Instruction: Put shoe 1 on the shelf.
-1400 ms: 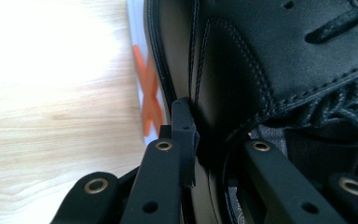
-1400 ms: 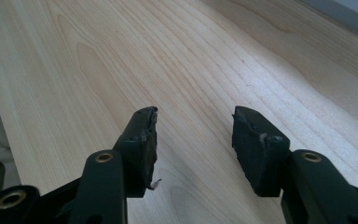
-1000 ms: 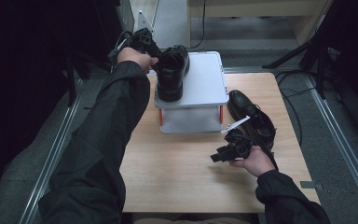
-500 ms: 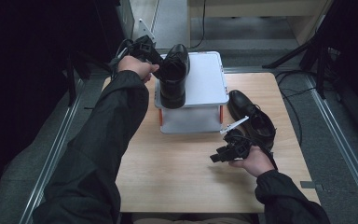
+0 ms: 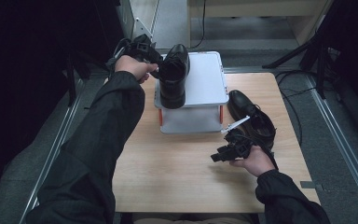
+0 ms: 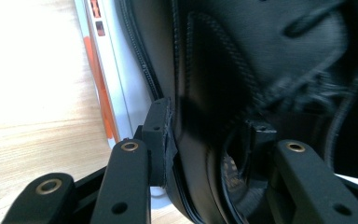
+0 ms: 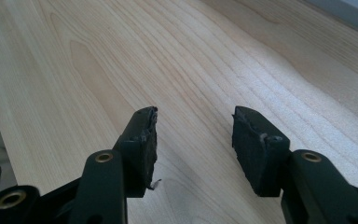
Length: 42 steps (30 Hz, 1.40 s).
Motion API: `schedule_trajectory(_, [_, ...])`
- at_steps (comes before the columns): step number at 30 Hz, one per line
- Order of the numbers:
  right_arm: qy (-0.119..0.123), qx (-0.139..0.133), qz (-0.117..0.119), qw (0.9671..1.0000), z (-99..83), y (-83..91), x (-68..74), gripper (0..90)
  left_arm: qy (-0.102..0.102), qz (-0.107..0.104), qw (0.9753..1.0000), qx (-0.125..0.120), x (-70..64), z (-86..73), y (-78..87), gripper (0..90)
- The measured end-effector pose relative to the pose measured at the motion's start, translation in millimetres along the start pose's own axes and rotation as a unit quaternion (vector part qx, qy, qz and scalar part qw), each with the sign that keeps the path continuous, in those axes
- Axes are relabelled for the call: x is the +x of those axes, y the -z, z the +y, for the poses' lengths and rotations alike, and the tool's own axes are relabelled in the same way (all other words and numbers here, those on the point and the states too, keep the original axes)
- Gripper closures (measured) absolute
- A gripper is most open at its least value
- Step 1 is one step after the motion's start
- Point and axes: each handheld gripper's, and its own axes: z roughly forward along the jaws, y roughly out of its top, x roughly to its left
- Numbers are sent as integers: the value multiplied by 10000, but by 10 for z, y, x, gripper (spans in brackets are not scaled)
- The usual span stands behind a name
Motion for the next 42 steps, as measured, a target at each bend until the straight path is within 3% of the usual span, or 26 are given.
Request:
schedule_trajectory(6, [-41, -21, -29, 10000, -4, 13, -9, 511, -81, -159, 9998, -134, 56, -71, 242, 613])
schedule_trajectory(10, [-66, -35, -46, 10000, -10, 23, -24, 511, -162, -51, 9996, -216, 156, -155, 402, 603])
schedule_trajectory(12, [-86, -39, -46, 9999, -12, 30, -29, 511, -156, -127, 9994, -265, 227, -199, 466, 601])
schedule_trajectory(18, [-129, -57, -63, 9999, -17, 44, -46, 511, -173, -194, 9992, -319, 432, -334, 526, 587])
schedule_trajectory(30, [-141, -42, -93, 9998, -26, 43, -63, 511, -231, -386, 9984, -329, 726, -646, 239, 562])
schedule_trajectory(35, [-141, -31, -84, 9999, -27, 36, -65, 511, -310, -336, 9986, -271, 844, -770, 91, 555])
schedule_trajectory(38, [-151, -21, -82, 9999, -26, 32, -69, 511, -386, -180, 9987, -291, 907, -841, 30, 547])
schedule_trajectory(42, [-163, -13, -92, 9998, -24, 27, -76, 511, -373, -279, 9985, -297, 1005, -961, -92, 544])
